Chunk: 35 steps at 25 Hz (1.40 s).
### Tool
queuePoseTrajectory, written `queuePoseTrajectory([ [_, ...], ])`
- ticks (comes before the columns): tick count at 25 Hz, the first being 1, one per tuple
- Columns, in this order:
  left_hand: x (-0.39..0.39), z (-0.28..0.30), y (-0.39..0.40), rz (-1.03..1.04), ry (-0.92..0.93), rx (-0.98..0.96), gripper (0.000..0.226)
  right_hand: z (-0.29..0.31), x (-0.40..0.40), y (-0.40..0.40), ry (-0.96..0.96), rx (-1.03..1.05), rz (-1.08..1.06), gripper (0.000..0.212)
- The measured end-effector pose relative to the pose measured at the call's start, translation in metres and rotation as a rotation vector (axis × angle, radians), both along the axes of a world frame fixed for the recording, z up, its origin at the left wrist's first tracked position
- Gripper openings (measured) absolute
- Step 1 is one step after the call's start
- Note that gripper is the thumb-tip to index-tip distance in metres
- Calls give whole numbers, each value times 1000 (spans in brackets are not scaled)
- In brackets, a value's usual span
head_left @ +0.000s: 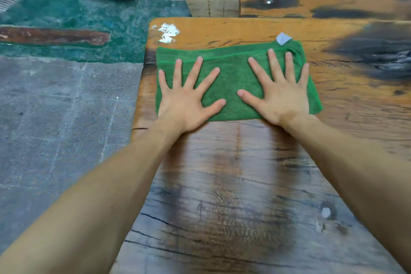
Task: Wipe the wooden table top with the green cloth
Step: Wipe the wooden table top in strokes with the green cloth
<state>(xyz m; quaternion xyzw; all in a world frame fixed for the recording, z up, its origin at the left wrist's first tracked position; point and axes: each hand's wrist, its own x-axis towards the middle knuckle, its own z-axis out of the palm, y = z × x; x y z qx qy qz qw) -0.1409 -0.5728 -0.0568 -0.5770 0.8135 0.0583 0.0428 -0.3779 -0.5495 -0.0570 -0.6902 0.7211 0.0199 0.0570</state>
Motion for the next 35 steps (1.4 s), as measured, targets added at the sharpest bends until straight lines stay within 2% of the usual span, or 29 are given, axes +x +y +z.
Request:
queuePoseTrajectory([
  [24,15,8,359,-69,-41,91,81,4,18,367,-4,110,-68,85],
  [35,32,14,518,-141,-21,91,77,6,39,549,-7,81,-119,85],
])
